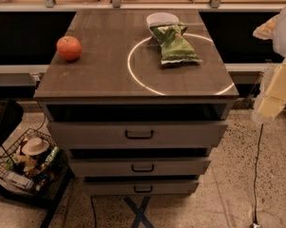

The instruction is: Open top drawer

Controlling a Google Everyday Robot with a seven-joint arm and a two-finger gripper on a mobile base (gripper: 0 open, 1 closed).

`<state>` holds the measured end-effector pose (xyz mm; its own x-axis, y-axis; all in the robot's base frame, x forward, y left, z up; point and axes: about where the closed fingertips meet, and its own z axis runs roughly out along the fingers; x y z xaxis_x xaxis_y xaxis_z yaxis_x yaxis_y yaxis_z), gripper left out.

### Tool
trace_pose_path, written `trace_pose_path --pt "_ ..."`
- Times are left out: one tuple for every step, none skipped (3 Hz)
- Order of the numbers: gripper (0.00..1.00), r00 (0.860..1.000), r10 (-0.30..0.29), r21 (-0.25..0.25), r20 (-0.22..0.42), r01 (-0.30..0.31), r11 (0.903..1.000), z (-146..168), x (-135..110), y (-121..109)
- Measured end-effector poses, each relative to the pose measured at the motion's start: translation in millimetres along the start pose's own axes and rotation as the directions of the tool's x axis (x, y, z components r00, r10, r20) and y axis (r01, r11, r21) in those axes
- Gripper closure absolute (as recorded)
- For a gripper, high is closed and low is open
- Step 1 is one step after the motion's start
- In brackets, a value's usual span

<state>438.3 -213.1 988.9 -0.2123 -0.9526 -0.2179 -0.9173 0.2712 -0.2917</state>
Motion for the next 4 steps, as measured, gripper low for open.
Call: trace_pose_path --pt "0.00 1.000 0.000 0.000 0.000 0.000 1.0000 -0.1 0.0 0.0" --pt "0.00 1.000 0.000 0.012 -0.031 0.000 0.9999 11.5 -5.1 0.5" --pt "0.00 0.999 -0.002 -0.012 -0.050 0.002 0.9999 49.1 -3.9 7.4" --pt "0.00 0.999 -0.004 -0.047 -0.050 0.002 0.9989 88.0 0.6 17.1"
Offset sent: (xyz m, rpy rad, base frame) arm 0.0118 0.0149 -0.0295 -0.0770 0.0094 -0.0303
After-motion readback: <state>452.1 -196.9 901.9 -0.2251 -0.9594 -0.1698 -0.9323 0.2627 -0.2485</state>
